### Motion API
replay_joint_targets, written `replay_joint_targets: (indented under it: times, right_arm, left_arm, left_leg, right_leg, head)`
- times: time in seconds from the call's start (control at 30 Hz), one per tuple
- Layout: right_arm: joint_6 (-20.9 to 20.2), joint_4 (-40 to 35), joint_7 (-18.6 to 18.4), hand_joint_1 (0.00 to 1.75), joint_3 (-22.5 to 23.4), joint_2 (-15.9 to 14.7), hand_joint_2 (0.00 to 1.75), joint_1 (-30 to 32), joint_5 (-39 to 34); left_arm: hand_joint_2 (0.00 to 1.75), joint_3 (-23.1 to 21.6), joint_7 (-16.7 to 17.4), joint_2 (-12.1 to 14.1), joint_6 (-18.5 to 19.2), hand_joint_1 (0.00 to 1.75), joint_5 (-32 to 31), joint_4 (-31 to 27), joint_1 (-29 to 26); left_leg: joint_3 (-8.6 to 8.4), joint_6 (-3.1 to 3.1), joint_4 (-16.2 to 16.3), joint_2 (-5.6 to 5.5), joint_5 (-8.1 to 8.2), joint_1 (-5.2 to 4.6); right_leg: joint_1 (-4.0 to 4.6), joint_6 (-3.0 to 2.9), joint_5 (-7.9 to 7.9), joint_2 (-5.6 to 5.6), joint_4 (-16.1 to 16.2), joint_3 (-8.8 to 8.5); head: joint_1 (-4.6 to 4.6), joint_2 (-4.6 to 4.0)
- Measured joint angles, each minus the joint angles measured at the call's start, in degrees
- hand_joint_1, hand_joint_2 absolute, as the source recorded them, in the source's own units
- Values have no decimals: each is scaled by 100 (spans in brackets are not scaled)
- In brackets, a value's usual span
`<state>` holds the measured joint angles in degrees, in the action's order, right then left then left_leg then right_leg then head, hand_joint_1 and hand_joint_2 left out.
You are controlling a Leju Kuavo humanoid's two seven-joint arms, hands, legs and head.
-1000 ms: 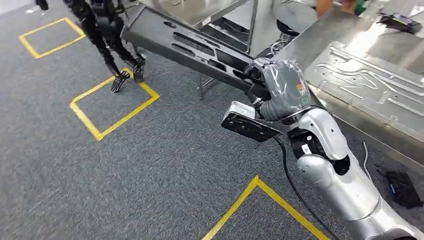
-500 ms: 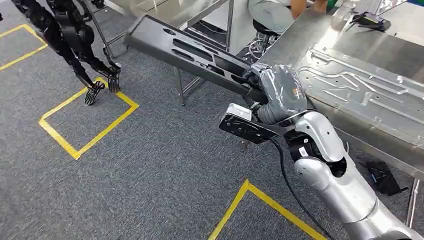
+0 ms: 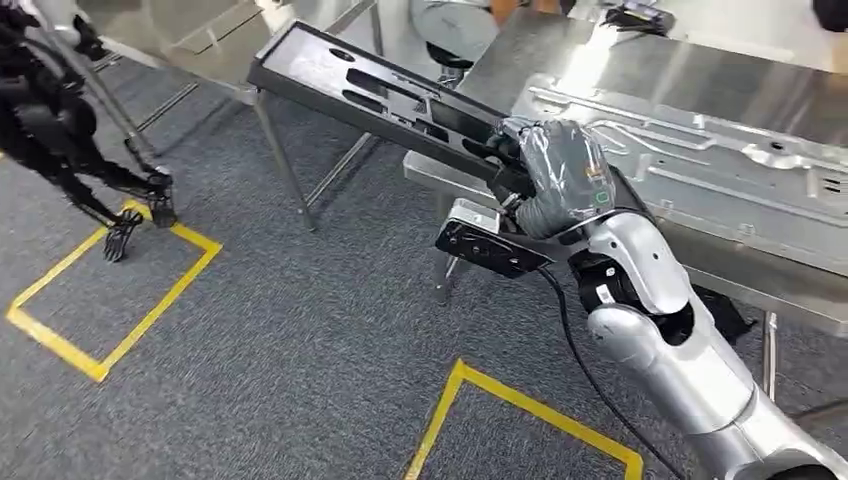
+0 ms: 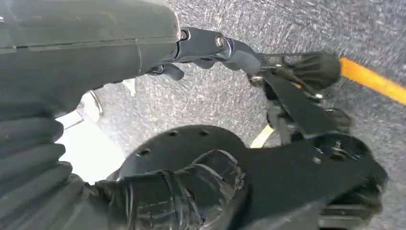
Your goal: Take the parts from the cabinet and place them on the table.
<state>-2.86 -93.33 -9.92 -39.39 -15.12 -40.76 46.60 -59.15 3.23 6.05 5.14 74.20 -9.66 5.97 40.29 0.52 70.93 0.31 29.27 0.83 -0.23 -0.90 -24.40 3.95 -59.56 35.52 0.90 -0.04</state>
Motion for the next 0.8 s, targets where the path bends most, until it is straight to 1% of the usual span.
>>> replay_joint_targets:
  times: [0.03,0.07,0.1,0.13,0.17,0.2,0.23,0.27,0.3,0.33,0.37,0.53,0.57,0.6,0.63,0.67,0.7,0.73,0.77,0.8]
  right_arm:
    - [-2,0,-20,175,0,0,175,-7,4]
    - [-4,0,-31,175,0,0,175,-13,7]
    - [-4,0,-35,175,0,-2,175,-33,24]
    - [-7,0,-39,175,0,-2,175,-31,24]
    - [-7,2,-42,175,0,-4,175,-33,24]
    - [-7,2,-50,175,0,-4,175,-31,24]
    - [-9,2,-52,175,0,-9,175,-32,26]
    - [-9,4,-59,175,0,-31,175,-28,28]
    - [-15,11,-59,175,0,-44,175,-63,31]
    - [-17,17,-61,175,0,-46,175,-92,39]
    - [-17,26,-61,175,-2,-44,175,-94,39]
    - [-17,26,-61,175,-2,-44,175,-93,39]
    - [-17,26,-61,175,-2,-44,175,-92,41]
    - [-26,37,-61,175,-7,-48,175,-80,39]
    - [-26,46,-61,175,-9,-50,175,-74,41]
    - [-42,74,-70,175,-9,-52,175,-72,41]
    - [-39,81,-68,175,-9,-50,175,-123,41]
    - [-39,101,-70,175,-9,-61,175,-131,41]
    - [-39,103,-72,175,-9,-61,175,-133,41]
    - [-39,105,-72,175,-9,-61,175,-159,41]
  left_arm:
    - [175,0,-2,2,0,0,0,0,3]
    - [175,0,-2,2,0,0,0,0,4]
    - [175,0,-4,35,-2,0,2,9,-4]
    - [175,0,-9,33,4,0,2,9,8]
    - [175,0,-11,33,4,0,2,9,15]
    - [175,0,-18,31,4,0,0,9,38]
    - [175,0,-17,28,7,0,0,9,55]
    - [175,0,-17,17,15,0,0,9,60]
    - [175,0,-17,15,15,0,0,9,41]
    - [175,0,-17,15,17,0,0,9,33]
    - [175,0,-17,15,17,0,0,9,29]
    - [175,0,-17,15,17,0,0,9,29]
    - [175,0,-20,15,18,0,0,9,28]
    - [175,0,-17,15,17,0,0,9,24]
    - [175,0,-18,17,17,0,0,9,24]
    - [175,0,-18,9,17,0,0,9,26]
    - [175,0,-37,2,22,0,0,9,31]
    - [175,0,-50,-7,42,0,0,9,42]
    - [175,0,-52,-7,44,0,0,7,41]
    - [175,0,-52,-7,44,0,0,7,34]
  left_leg:
    - [-188,-58,-493,-92,-290,-22]
    - [-339,-108,-891,-236,-474,-26]
    - [-451,-169,-1064,-457,-419,-13]
    - [-483,-131,-1187,-412,-377,-28]
    - [-483,-131,-1181,-364,-384,-60]
    - [-493,-136,-1182,-324,-383,-75]
    - [-521,-157,-1239,-259,-409,-44]
    - [-573,-171,-1319,-148,-450,7]
    - [-592,-184,-1352,-123,-458,4]
    - [-593,-204,-1353,-62,-461,2]
    - [-591,-226,-1350,-13,-454,-1]
    - [-591,-226,-1350,-10,-454,-1]
    - [-591,-225,-1350,1,-453,-1]
    - [-591,-227,-1349,71,-449,1]
    - [-591,-227,-1348,91,-445,5]
    - [-595,-195,-1329,232,-423,30]
    - [-577,-66,-1204,365,-337,-20]
    - [-618,18,-1238,529,-340,-13]
    - [-573,60,-1216,495,-282,18]
    - [-538,82,-1045,288,-149,34]
  right_leg:
    - [9,-3,-5,69,0,-19]
    - [10,-1,-8,128,0,-28]
    - [38,22,-19,196,-8,5]
    - [-9,41,-10,257,-17,32]
    - [-45,78,9,290,0,46]
    - [-59,115,26,356,30,47]
    - [-46,153,36,410,48,48]
    - [-19,179,-19,185,-30,72]
    - [11,220,-155,-84,-191,148]
    - [-8,256,-372,-230,-555,326]
    - [-35,280,-561,-283,-965,515]
    - [-37,281,-571,-285,-990,526]
    - [-41,287,-599,-291,-1063,559]
    - [-62,313,-713,-326,-1438,742]
    - [-73,321,-723,-334,-1518,782]
    - [-124,356,-326,-398,-1014,540]
    - [-45,289,-19,-779,34,-3]
    - [-41,175,13,-563,33,40]
    - [-83,120,47,-509,78,18]
    - [-81,99,58,-465,84,19]
  head:
    - [-4,0]
    - [-4,0]
    - [-29,0]
    - [-9,0]
    - [-2,0]
    - [11,0]
    - [11,0]
    - [-2,0]
    - [-46,0]
    - [-64,0]
    - [-50,0]
    - [-50,0]
    - [-52,0]
    - [-66,0]
    - [-61,0]
    - [-63,0]
    - [-59,0]
    - [-59,0]
    - [-55,0]
    - [-46,0]
